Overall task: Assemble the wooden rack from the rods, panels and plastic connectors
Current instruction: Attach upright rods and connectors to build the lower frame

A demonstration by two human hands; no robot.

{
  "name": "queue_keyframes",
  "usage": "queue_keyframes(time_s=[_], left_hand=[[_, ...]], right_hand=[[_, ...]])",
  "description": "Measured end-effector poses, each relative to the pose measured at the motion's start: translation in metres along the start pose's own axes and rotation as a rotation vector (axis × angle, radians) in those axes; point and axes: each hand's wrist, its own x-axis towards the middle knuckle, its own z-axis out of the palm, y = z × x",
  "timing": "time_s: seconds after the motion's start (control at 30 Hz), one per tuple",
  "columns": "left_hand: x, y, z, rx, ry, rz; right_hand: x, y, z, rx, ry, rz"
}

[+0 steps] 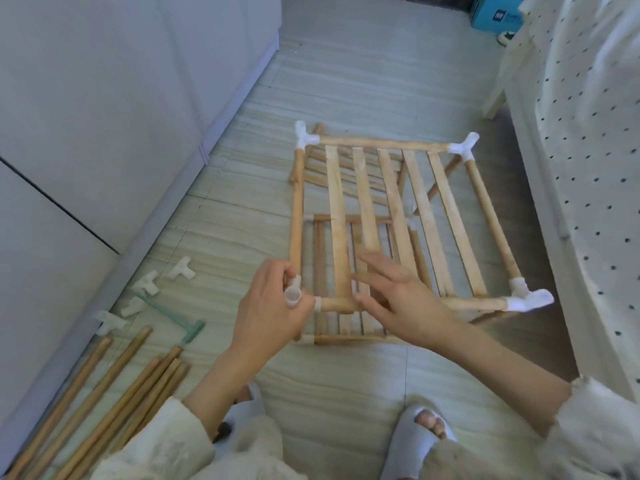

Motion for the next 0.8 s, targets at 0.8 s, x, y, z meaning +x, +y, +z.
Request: queue_keyframes(time_s=[0.8], left_hand=[[0.037,-0.001,0.017,-0.718,-0.117,0.237]], right_hand=[[0.013,0.023,0.037,-0.414,0.308,-0.404]])
